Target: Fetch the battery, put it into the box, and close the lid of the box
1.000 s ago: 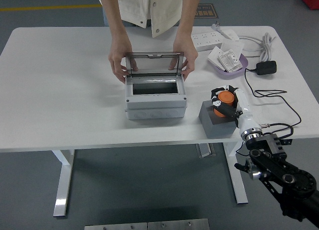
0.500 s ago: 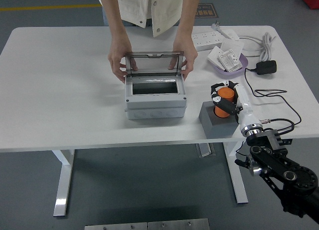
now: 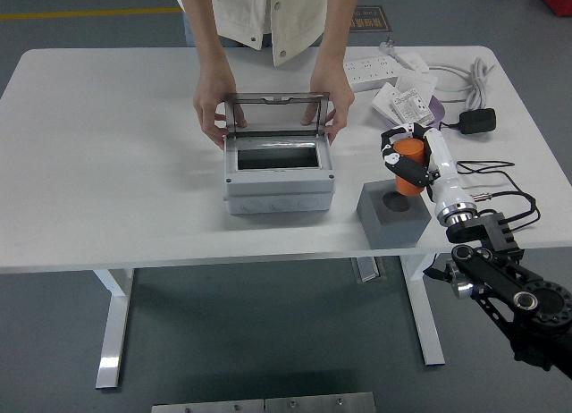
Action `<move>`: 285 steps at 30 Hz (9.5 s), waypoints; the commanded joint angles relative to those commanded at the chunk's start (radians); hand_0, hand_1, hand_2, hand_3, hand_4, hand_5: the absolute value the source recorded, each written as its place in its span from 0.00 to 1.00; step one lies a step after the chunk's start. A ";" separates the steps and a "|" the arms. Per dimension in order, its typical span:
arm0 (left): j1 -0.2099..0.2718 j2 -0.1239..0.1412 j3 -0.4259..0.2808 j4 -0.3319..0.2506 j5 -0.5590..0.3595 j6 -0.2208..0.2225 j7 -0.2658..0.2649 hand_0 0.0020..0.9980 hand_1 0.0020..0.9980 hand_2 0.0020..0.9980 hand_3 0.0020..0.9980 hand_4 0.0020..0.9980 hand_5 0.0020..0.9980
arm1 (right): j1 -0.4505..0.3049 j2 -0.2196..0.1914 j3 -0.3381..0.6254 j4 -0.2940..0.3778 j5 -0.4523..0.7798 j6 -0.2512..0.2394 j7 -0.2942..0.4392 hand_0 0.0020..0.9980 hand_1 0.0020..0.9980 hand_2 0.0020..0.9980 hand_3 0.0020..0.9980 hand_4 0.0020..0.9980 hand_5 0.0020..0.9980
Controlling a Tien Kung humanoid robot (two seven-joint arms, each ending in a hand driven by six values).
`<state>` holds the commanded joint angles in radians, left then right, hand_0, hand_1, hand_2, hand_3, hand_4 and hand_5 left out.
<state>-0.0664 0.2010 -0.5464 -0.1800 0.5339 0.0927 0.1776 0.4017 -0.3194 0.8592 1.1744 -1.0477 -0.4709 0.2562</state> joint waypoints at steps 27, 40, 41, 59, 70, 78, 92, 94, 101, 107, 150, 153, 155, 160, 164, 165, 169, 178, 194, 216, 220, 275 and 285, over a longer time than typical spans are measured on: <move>0.007 0.021 -0.115 0.000 0.072 -0.013 0.066 0.61 0.78 0.75 0.76 0.88 0.33 | 0.393 0.099 -0.392 -0.024 -0.724 0.128 -0.426 0.15 0.09 0.27 0.24 0.00 0.00; 0.004 0.040 -0.156 0.000 0.109 -0.014 0.094 0.61 0.78 0.75 0.77 0.88 0.34 | 0.513 0.239 -0.502 -0.242 -0.679 0.110 -0.418 0.14 0.09 0.26 0.23 0.00 0.00; 0.003 0.041 -0.155 0.000 0.109 -0.014 0.094 0.61 0.78 0.75 0.77 0.88 0.34 | 0.521 0.247 -0.509 -0.259 -0.664 0.104 -0.413 0.14 0.09 0.26 0.23 0.00 0.00; -0.010 0.052 -0.170 0.000 0.135 -0.015 0.105 0.61 0.78 0.75 0.77 0.88 0.35 | 0.576 0.297 -0.623 -0.433 -0.445 0.017 -0.335 0.15 0.11 0.26 0.23 0.00 0.00; -0.008 0.047 -0.185 0.000 0.151 -0.027 0.131 0.62 0.78 0.75 0.78 0.87 0.35 | 0.579 0.318 -0.643 -0.436 -0.384 -0.039 -0.281 0.15 0.11 0.26 0.24 0.00 0.00; -0.011 0.046 -0.187 0.000 0.153 -0.026 0.133 0.62 0.78 0.76 0.78 0.87 0.35 | 0.573 0.319 -0.659 -0.443 -0.357 -0.041 -0.257 0.17 0.13 0.26 0.25 0.00 0.00; -0.021 0.045 -0.182 0.000 0.151 -0.025 0.127 0.62 0.78 0.76 0.78 0.87 0.36 | 0.566 0.319 -0.673 -0.474 -0.319 -0.045 -0.218 0.32 0.26 0.38 0.52 0.23 0.06; -0.023 0.044 -0.179 0.000 0.149 -0.025 0.126 0.62 0.78 0.76 0.78 0.88 0.36 | 0.566 0.319 -0.674 -0.476 -0.312 -0.060 -0.208 0.46 0.42 0.51 0.64 0.43 0.22; -0.028 0.043 -0.176 0.000 0.149 -0.025 0.124 0.62 0.78 0.76 0.78 0.87 0.36 | 0.564 0.319 -0.692 -0.481 -0.288 -0.075 -0.189 0.58 0.47 0.54 0.65 0.56 0.29; -0.029 0.043 -0.177 0.000 0.151 -0.025 0.123 0.62 0.78 0.76 0.78 0.87 0.36 | 0.563 0.319 -0.696 -0.484 -0.263 -0.078 -0.179 0.62 0.49 0.55 0.66 0.67 0.36; -0.029 0.045 -0.186 0.000 0.186 -0.039 0.136 0.62 0.78 0.75 0.78 0.86 0.32 | 0.701 0.248 -0.676 -0.464 -0.184 0.032 -0.247 0.68 0.50 0.57 0.66 0.81 0.50; -0.028 0.048 -0.192 0.000 0.195 -0.040 0.139 0.62 0.78 0.75 0.78 0.86 0.32 | 0.719 0.247 -0.704 -0.495 -0.150 0.053 -0.256 0.68 0.50 0.57 0.66 0.81 0.50; -0.028 0.049 -0.197 0.000 0.200 -0.041 0.141 0.62 0.78 0.74 0.78 0.86 0.31 | 0.729 0.247 -0.716 -0.508 -0.133 0.059 -0.258 0.69 0.55 0.61 0.67 0.82 0.52; -0.034 0.053 -0.195 0.000 0.200 -0.042 0.140 0.62 0.78 0.74 0.78 0.86 0.31 | 0.743 0.252 -0.734 -0.527 -0.107 0.064 -0.257 0.74 0.69 0.70 0.73 0.82 0.53; -0.039 0.053 -0.190 0.000 0.197 -0.042 0.139 0.62 0.78 0.74 0.78 0.86 0.31 | 0.743 0.259 -0.739 -0.529 -0.104 0.062 -0.255 0.74 0.69 0.70 0.73 0.82 0.53; -0.040 0.053 -0.189 0.000 0.196 -0.042 0.138 0.62 0.78 0.74 0.78 0.86 0.31 | 0.741 0.262 -0.741 -0.529 -0.104 0.061 -0.255 0.74 0.69 0.70 0.73 0.82 0.53; -0.043 0.054 -0.184 0.000 0.192 -0.042 0.136 0.62 0.78 0.74 0.78 0.86 0.31 | 0.730 0.271 -0.754 -0.530 -0.103 0.058 -0.253 0.75 0.70 0.71 0.73 0.83 0.53; -0.041 0.050 -0.188 0.000 0.191 -0.041 0.135 0.62 0.78 0.74 0.78 0.86 0.31 | 0.701 0.271 -0.771 -0.504 -0.138 0.060 -0.258 0.74 0.70 0.71 0.73 0.83 0.54; -0.027 0.044 -0.187 0.000 0.170 -0.037 0.131 0.62 0.78 0.74 0.78 0.86 0.31 | 0.687 0.219 -0.727 -0.366 -0.330 0.088 -0.329 0.74 0.70 0.71 0.74 0.84 0.57; -0.013 0.038 -0.198 0.000 0.159 -0.031 0.126 0.62 0.78 0.74 0.78 0.86 0.32 | 0.584 0.105 -0.712 -0.152 -0.473 0.132 -0.398 0.70 0.65 0.65 0.68 0.84 0.59; -0.011 0.037 -0.200 0.000 0.160 -0.031 0.126 0.61 0.78 0.74 0.78 0.86 0.32 | 0.569 0.089 -0.701 -0.112 -0.487 0.138 -0.407 0.70 0.64 0.65 0.67 0.84 0.60; 0.046 0.009 -0.220 0.000 0.155 -0.046 0.123 0.62 0.78 0.74 0.77 0.87 0.33 | -0.127 -0.007 0.288 0.097 0.059 0.170 0.014 0.66 0.61 0.62 0.65 0.88 0.65; 0.047 0.009 -0.221 0.000 0.148 -0.046 0.122 0.62 0.78 0.74 0.77 0.87 0.33 | -0.142 -0.013 0.304 0.107 0.008 0.206 -0.023 0.71 0.67 0.69 0.73 0.90 0.65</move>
<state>-0.0194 0.2095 -0.7673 -0.1800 0.6819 0.0468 0.2994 0.2595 -0.3324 1.1634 1.2817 -1.0402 -0.2650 0.2337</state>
